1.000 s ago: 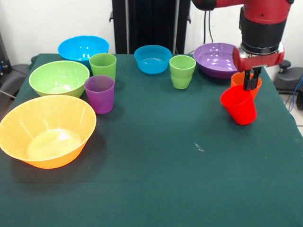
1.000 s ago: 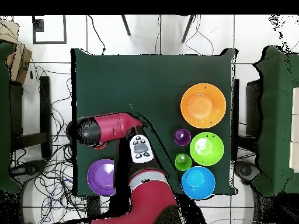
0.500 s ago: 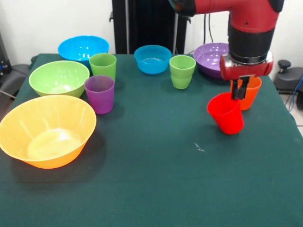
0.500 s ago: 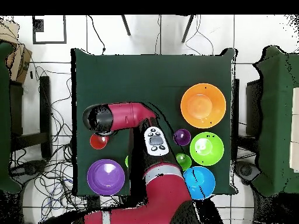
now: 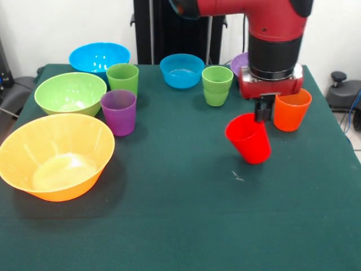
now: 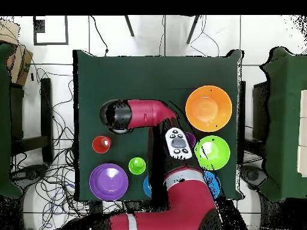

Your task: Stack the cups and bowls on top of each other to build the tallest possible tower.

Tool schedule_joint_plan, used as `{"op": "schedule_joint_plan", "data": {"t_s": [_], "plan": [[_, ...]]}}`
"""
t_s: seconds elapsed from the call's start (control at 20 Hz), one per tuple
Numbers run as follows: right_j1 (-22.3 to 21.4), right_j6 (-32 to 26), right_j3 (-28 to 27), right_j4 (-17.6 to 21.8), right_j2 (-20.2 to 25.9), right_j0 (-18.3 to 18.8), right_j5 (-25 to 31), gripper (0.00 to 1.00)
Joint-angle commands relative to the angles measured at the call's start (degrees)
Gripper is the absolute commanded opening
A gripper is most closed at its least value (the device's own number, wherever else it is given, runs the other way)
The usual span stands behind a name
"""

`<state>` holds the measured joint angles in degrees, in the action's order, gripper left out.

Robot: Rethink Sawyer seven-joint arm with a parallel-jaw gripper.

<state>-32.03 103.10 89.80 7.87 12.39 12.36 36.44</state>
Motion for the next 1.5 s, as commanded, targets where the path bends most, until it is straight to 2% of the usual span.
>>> {"op": "schedule_joint_plan", "data": {"t_s": [0.05, 0.3, 0.8, 0.85, 1.0, 1.15, 1.5], "plan": [[-3.78, -2.88, 3.35, 1.43, 4.71, 3.76, -0.45, 0.00], [-7.26, -2.99, 7.51, 1.68, 5.20, 5.56, -1.02, 0.00], [-6.61, 1.93, 12.86, 2.43, 5.75, 4.54, -10.06, 0.00], [-6.67, 2.15, 13.26, 2.48, 5.87, 4.54, -11.07, 1.00], [-6.88, 4.21, 13.88, 1.77, 5.42, 3.87, -13.48, 1.00], [-6.84, 4.45, 13.87, 0.16, 5.39, 3.57, -11.04, 1.00], [-7.56, 4.72, 15.31, -0.13, 5.03, 3.08, -11.73, 1.00]]}}
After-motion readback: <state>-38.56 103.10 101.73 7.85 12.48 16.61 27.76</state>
